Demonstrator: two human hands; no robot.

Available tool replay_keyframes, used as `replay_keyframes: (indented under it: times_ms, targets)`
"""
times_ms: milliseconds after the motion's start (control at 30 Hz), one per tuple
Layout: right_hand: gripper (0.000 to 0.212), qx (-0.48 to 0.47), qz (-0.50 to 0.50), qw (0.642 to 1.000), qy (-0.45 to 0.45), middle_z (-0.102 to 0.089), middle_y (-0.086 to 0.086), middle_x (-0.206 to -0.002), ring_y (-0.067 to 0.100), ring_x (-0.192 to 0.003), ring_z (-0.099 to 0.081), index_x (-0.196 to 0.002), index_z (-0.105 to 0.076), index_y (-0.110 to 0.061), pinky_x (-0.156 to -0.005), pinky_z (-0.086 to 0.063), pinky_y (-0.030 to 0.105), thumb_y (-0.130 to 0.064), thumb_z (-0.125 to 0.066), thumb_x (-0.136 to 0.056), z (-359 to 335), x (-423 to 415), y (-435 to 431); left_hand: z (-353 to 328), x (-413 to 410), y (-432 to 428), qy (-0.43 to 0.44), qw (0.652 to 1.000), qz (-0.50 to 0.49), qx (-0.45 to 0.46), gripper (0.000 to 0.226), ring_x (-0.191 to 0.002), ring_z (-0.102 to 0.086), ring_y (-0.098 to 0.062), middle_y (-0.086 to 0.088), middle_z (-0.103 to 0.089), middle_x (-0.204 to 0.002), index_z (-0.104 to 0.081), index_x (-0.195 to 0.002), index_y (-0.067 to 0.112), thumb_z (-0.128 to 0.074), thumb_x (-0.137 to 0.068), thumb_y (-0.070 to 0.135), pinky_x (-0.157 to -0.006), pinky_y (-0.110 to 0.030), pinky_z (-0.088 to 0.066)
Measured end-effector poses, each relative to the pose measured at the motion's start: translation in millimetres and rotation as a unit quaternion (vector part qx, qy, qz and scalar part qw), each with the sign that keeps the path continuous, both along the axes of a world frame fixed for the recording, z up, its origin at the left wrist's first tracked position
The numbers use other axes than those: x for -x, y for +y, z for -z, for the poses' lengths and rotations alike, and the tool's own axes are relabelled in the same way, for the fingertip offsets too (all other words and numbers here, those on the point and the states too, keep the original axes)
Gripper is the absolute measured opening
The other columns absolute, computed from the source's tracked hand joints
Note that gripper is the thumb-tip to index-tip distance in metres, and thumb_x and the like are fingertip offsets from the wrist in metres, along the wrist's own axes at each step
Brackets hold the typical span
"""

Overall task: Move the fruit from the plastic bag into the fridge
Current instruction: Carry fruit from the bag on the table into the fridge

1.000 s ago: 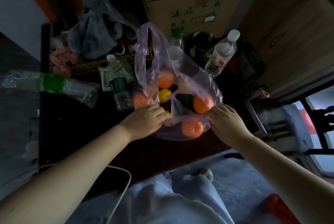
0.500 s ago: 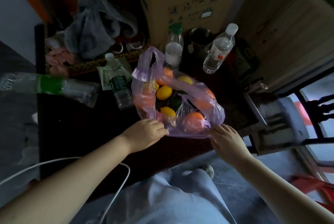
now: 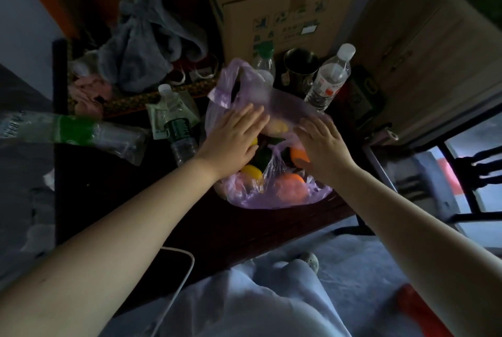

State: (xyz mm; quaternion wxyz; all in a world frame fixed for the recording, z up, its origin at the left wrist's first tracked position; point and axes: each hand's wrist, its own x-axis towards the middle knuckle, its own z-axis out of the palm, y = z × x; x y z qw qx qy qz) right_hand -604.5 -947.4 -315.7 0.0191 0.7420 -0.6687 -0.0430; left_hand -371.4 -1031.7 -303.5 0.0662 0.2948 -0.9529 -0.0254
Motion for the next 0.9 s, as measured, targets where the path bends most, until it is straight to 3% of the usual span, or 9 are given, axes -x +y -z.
replay_keyframes:
  times_ms: [100, 200, 267, 400, 600, 667, 733, 833, 900]
  targets:
    - [0.068, -0.009, 0.011, 1.0, 0.022, -0.057, 0.018, -0.127, 0.037, -0.127, -0.046, -0.115, -0.064, -0.007, -0.107, -0.029, 0.055, -0.036, -0.085, -0.057, 2.7, 14.7, 8.4, 2.2, 8.7, -9.5, -0.053, 0.999, -0.009, 0.0, 0.066, -0.146, 0.007, -0.025, -0.007, 0.0, -0.159, -0.007, -0.151, 0.017, -0.037, -0.097, 0.039, -0.116, -0.045, 0.003]
    - [0.042, 0.018, 0.023, 1.0, 0.01, -0.059, 0.016, -0.125, 0.034, -0.127, -0.047, -0.099, -0.07, -0.011, -0.108, -0.024, 0.051, -0.022, -0.083, -0.061, 7.8, 29.9, 22.6, 4.9, 23.6, -18.2, -0.079, 0.997, 0.01, 0.01, 0.068, -0.145, 0.013, -0.024, -0.005, 0.011, -0.158, 0.002, -0.151, 0.021, -0.033, -0.097, 0.044, -0.116, -0.046, 0.005]
    - [0.032, 0.036, 0.031, 0.999, -0.013, -0.058, 0.014, -0.128, 0.031, -0.13, -0.045, -0.099, -0.07, -0.011, -0.108, -0.022, 0.047, -0.015, -0.078, -0.068, 7.6, 38.1, 32.6, 5.2, 33.5, -24.5, -0.078, 0.996, 0.031, 0.016, 0.069, -0.145, 0.012, -0.024, -0.004, 0.011, -0.158, 0.001, -0.151, 0.022, -0.034, -0.096, 0.046, -0.117, -0.048, 0.001]
    - [0.031, 0.067, 0.034, 0.995, -0.066, -0.06, 0.01, -0.127, 0.029, -0.126, -0.05, -0.104, -0.069, -0.013, -0.105, -0.036, 0.05, -0.013, -0.075, -0.074, 3.0, 53.7, 56.2, 8.2, 49.2, -38.5, -0.105, 0.993, 0.055, 0.02, 0.068, -0.145, 0.014, -0.022, -0.003, 0.013, -0.158, 0.003, -0.15, 0.025, -0.029, -0.096, 0.05, -0.117, -0.048, -0.001]
    - [0.018, 0.045, 0.068, 0.989, -0.125, -0.062, 0.005, -0.126, 0.027, -0.124, -0.052, -0.093, -0.069, -0.018, -0.1, -0.044, 0.05, -0.01, -0.071, -0.077, 20.9, 70.9, 102.4, 24.0, 63.9, -42.1, -0.169, 0.983, 0.036, -0.057, 0.068, -0.144, 0.017, -0.02, 0.001, 0.017, -0.158, 0.004, -0.15, 0.028, -0.027, -0.096, 0.055, -0.115, -0.05, -0.002]
    - [0.012, 0.032, 0.078, 0.987, -0.136, -0.062, 0.004, -0.125, 0.026, -0.124, -0.052, -0.091, -0.068, -0.019, -0.1, -0.044, 0.048, -0.016, -0.061, -0.083, 33.4, 73.1, 119.4, 33.1, 66.1, -39.2, -0.182, 0.98, 0.038, -0.074, 0.068, -0.144, 0.017, -0.02, 0.002, 0.018, -0.157, 0.006, -0.15, 0.029, -0.025, -0.096, 0.055, -0.115, -0.048, -0.002]
    - [0.014, 0.007, 0.089, 0.986, -0.143, -0.063, 0.004, -0.121, 0.026, -0.123, -0.053, -0.09, -0.067, -0.02, -0.099, -0.045, 0.046, -0.021, -0.054, -0.084, 46.6, 72.4, 134.0, 40.9, 68.3, -35.9, -0.194, 0.976, 0.035, -0.094, 0.066, -0.144, 0.016, -0.019, 0.004, 0.018, -0.157, 0.009, -0.149, 0.03, -0.022, -0.096, 0.056, -0.115, -0.046, -0.001]
    - [0.015, -0.021, 0.119, 0.978, -0.172, -0.066, 0.005, -0.115, 0.03, -0.117, -0.058, -0.091, -0.069, -0.017, -0.096, -0.047, 0.047, -0.014, -0.069, -0.077, 58.6, 66.2, 145.2, 47.8, 72.1, -32.3, -0.215, 0.967, 0.043, -0.13, 0.064, -0.145, 0.013, -0.019, 0.004, 0.017, -0.157, 0.009, -0.149, 0.03, -0.019, -0.097, 0.055, -0.115, -0.045, -0.001]
    - [0.021, -0.008, 0.141, 0.97, -0.197, -0.065, 0.006, -0.116, 0.03, -0.114, -0.059, -0.1, -0.068, -0.015, -0.095, -0.048, 0.044, -0.017, -0.063, -0.079, 57.6, 58.2, 144.0, 50.3, 74.3, -30.0, -0.226, 0.962, 0.048, -0.146, 0.064, -0.145, 0.011, -0.021, 0.002, 0.015, -0.158, 0.009, -0.15, 0.029, -0.018, -0.098, 0.054, -0.115, -0.045, -0.002]
